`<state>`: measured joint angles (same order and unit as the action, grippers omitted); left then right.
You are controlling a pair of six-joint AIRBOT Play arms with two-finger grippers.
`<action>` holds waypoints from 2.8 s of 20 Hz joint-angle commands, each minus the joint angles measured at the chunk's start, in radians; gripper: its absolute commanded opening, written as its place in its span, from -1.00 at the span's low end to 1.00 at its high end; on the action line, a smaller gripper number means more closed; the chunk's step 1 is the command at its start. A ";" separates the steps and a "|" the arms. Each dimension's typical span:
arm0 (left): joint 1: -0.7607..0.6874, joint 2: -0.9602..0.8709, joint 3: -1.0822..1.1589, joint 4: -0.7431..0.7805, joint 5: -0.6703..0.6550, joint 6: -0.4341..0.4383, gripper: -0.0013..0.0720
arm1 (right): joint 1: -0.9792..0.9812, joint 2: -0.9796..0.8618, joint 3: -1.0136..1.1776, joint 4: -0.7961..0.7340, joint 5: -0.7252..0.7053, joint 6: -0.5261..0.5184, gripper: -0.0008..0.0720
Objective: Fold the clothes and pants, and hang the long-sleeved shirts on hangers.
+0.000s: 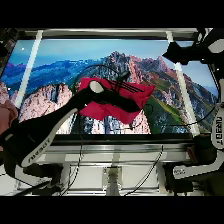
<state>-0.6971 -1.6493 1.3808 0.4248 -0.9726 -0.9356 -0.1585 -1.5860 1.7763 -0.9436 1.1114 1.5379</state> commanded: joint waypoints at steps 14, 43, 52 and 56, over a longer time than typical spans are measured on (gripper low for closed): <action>-0.152 -0.048 0.000 0.001 0.102 0.000 -0.57 | -0.041 0.000 0.076 -0.063 0.040 0.006 0.24; 0.836 0.328 -0.517 0.383 -0.087 -0.149 0.24 | 0.066 -0.266 0.076 0.187 0.403 -0.249 -0.02; 0.871 0.199 -0.517 0.375 -0.095 -0.149 0.24 | 0.066 -0.266 0.076 0.187 0.403 -0.249 0.52; 0.871 0.179 -0.517 0.352 -0.095 -0.149 0.24 | 0.066 -0.266 0.076 0.187 0.403 -0.249 0.52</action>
<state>0.1730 -1.4517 0.8646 0.7906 -1.0664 -1.0851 -0.0933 -1.8507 1.8519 -0.7563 1.5143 1.2888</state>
